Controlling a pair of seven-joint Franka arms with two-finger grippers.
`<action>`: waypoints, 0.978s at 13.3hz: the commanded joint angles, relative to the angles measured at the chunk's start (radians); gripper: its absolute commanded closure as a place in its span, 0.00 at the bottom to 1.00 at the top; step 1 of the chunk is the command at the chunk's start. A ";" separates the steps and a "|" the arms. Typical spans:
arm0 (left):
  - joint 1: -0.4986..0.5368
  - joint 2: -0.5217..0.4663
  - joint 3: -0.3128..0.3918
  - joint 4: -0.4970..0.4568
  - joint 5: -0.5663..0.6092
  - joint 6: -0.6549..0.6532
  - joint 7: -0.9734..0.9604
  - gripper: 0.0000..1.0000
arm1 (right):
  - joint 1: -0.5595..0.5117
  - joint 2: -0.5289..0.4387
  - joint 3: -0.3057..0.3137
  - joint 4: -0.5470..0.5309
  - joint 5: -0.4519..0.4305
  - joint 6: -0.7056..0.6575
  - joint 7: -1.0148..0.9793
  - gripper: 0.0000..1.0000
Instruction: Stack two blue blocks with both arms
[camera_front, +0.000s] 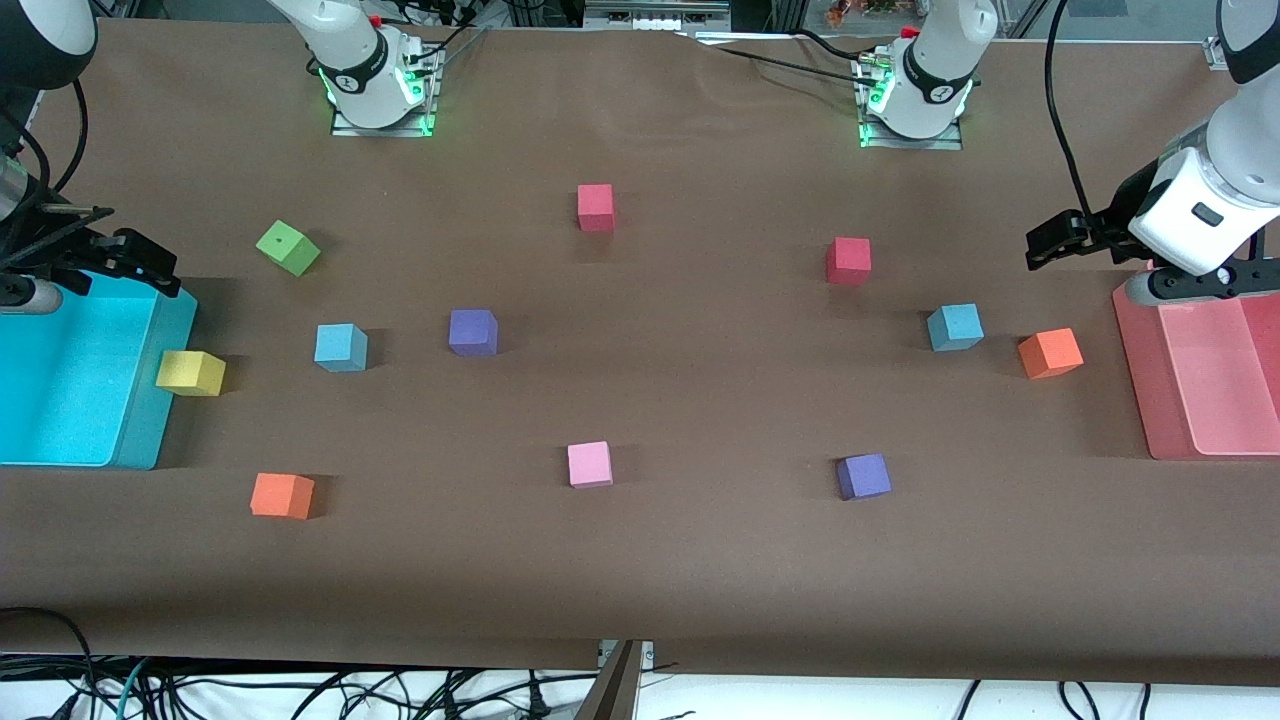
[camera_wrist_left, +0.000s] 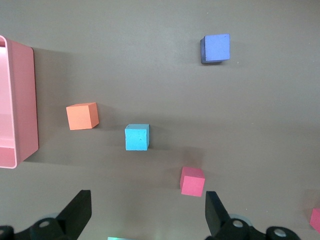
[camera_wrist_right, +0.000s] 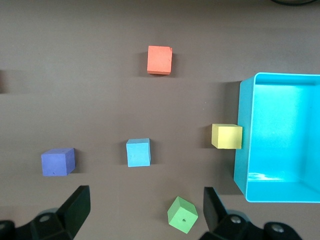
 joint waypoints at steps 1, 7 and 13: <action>0.009 0.015 -0.008 0.033 0.027 -0.021 0.030 0.00 | -0.004 -0.010 0.003 -0.010 -0.011 -0.002 0.008 0.00; 0.010 0.003 -0.005 0.017 0.047 -0.015 0.031 0.00 | -0.005 -0.010 0.003 -0.012 -0.011 -0.010 0.010 0.00; 0.012 -0.112 0.033 -0.150 0.064 0.082 0.045 0.00 | -0.004 -0.010 0.003 -0.014 -0.011 -0.014 0.010 0.00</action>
